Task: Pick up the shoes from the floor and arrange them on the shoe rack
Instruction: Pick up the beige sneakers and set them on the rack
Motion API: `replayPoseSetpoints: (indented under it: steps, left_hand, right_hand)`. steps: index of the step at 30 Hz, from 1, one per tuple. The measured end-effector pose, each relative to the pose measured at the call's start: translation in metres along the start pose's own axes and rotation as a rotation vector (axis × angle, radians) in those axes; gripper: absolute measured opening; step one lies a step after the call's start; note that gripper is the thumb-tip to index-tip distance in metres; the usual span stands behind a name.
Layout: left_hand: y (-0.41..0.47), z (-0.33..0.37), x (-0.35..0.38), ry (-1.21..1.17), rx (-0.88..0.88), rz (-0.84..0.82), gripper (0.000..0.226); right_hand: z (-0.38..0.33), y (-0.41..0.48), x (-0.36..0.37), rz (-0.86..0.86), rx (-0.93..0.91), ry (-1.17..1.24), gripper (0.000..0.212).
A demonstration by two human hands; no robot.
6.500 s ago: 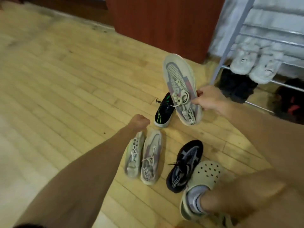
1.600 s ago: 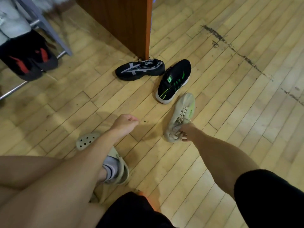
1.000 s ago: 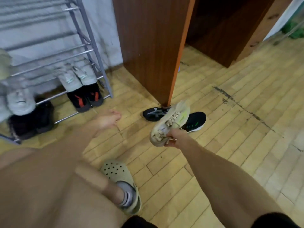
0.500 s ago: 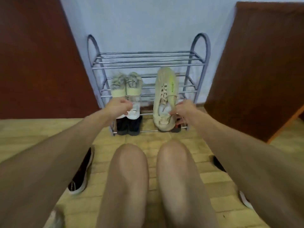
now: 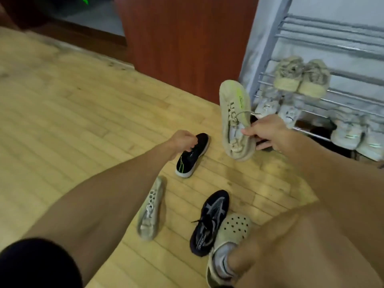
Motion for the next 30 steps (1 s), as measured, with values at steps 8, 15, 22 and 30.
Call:
replayPoseSetpoints:
  steps: [8, 15, 22, 30]
  left_hand:
    - [0.004, -0.191, -0.012, -0.169, -0.324, 0.222, 0.026]
    - [-0.035, -0.352, -0.003, -0.116, -0.619, 0.309, 0.032]
    - [-0.050, -0.385, 0.030, -0.328, -0.738, 0.375, 0.068]
    - [-0.044, -0.359, 0.093, -0.561, -0.763, 0.186, 0.036]
  right_hand:
    - [0.066, 0.002, 0.125, -0.223, 0.143, -0.058, 0.033]
    - [0.130, 0.017, 0.157, -0.205, 0.193, -0.123, 0.043]
    - [0.162, 0.016, 0.158, -0.226, 0.236, -0.118, 0.044]
    - [0.162, 0.003, 0.161, -0.200, 0.236, -0.056, 0.033]
Point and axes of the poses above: each hand's wrist, its own y-axis towards the middle knuckle, its own x-axis out of the palm, z = x × y, the point moved 10 cm from there along y, towards the middle knuckle, and after that the axes turned 2 degrees about -z, right-handed, at the moved point
